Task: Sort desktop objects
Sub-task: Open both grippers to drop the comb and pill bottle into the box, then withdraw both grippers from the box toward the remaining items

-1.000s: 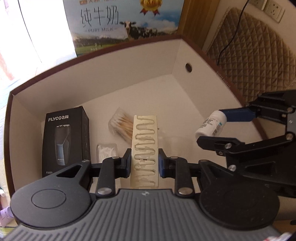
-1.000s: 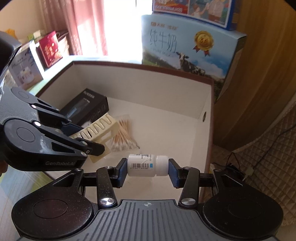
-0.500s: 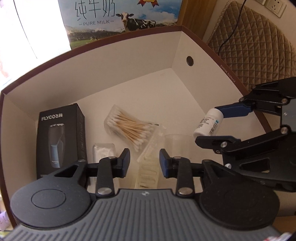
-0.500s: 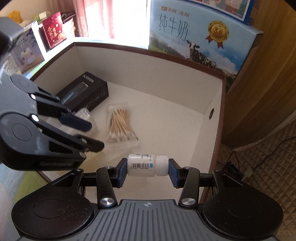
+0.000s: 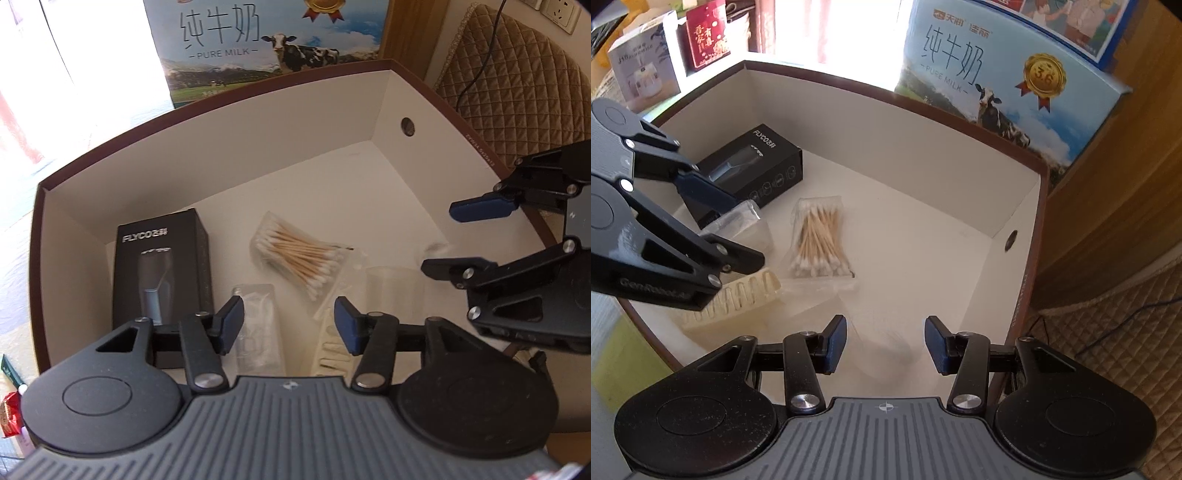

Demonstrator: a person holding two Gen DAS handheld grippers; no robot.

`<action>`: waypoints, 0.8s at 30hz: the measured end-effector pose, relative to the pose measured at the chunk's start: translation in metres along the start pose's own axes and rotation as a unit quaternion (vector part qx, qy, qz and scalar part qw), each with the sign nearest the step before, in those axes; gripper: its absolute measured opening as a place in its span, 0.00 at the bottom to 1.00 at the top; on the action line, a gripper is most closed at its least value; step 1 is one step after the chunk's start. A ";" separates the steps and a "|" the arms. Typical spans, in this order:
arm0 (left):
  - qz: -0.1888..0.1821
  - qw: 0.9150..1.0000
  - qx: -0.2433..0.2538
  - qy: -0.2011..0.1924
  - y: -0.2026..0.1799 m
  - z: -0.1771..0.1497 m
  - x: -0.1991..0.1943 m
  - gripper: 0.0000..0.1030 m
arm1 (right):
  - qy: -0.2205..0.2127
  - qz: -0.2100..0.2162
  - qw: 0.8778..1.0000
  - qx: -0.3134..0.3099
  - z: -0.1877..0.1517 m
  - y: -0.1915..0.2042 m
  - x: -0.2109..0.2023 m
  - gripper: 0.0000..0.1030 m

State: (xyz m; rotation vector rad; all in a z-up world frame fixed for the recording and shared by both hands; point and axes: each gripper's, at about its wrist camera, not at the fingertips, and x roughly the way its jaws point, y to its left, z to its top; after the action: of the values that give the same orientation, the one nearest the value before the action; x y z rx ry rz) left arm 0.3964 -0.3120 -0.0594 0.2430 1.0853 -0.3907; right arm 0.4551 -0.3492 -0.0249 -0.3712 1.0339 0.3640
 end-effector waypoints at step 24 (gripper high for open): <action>0.043 0.998 -0.019 -0.029 0.020 -0.016 -0.036 0.86 | -0.070 0.041 0.992 0.093 -0.007 -0.001 -0.038 0.98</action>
State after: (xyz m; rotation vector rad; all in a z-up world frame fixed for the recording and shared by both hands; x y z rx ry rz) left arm 0.3771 -0.2811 -0.0348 0.2432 1.0210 -0.2975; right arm 0.4321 -0.3577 0.0056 -0.1349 0.9394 0.3594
